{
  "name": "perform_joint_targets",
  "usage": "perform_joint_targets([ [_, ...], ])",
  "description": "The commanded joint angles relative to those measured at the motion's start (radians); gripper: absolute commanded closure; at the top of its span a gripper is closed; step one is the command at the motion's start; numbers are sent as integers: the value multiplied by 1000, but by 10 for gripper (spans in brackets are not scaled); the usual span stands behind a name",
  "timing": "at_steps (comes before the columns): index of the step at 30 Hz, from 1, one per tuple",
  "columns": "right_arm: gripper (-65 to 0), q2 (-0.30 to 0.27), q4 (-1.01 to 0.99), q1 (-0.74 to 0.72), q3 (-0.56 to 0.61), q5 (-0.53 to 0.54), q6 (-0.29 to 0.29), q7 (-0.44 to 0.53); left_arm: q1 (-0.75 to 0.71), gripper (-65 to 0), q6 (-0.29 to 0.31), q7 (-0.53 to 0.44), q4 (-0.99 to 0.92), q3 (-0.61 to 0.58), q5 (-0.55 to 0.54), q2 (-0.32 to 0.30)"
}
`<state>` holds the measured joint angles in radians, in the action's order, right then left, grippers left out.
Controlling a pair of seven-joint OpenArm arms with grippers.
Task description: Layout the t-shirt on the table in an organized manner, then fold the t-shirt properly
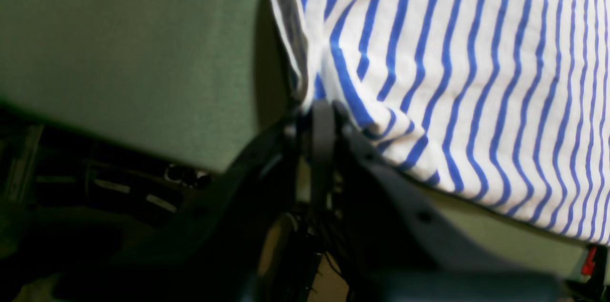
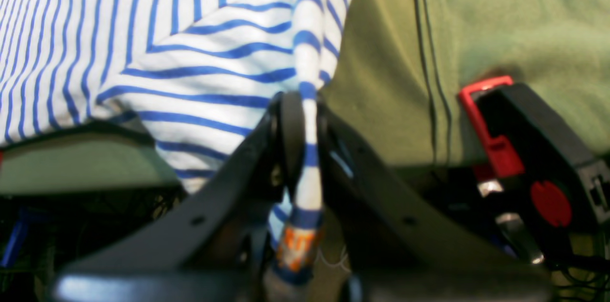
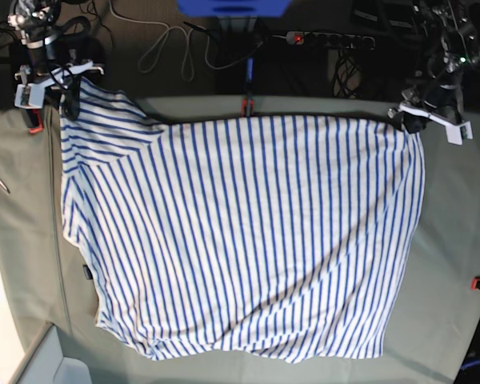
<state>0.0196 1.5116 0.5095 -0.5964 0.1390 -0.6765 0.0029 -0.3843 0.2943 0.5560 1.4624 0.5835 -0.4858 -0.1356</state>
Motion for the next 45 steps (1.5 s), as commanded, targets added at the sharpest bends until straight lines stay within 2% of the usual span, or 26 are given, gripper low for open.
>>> perform_joint_targets([
  [1, 0, -5, 13, 5, -6, 18, -22, 29, 2, -2, 3, -17, 16, 6, -7, -12],
  [16, 0, -5, 14, -1, -4, 18, -22, 29, 3, -2, 3, -18, 19, 8, -7, -14],
  [26, 0, -5, 13, 5, 57, 18, -22, 29, 3, -2, 3, -21, 8, 6, -7, -11],
  [45, 0, -5, 13, -10, 57, 18, -22, 24, -2, -2, -2, -20, 8, 8, -7, -9],
])
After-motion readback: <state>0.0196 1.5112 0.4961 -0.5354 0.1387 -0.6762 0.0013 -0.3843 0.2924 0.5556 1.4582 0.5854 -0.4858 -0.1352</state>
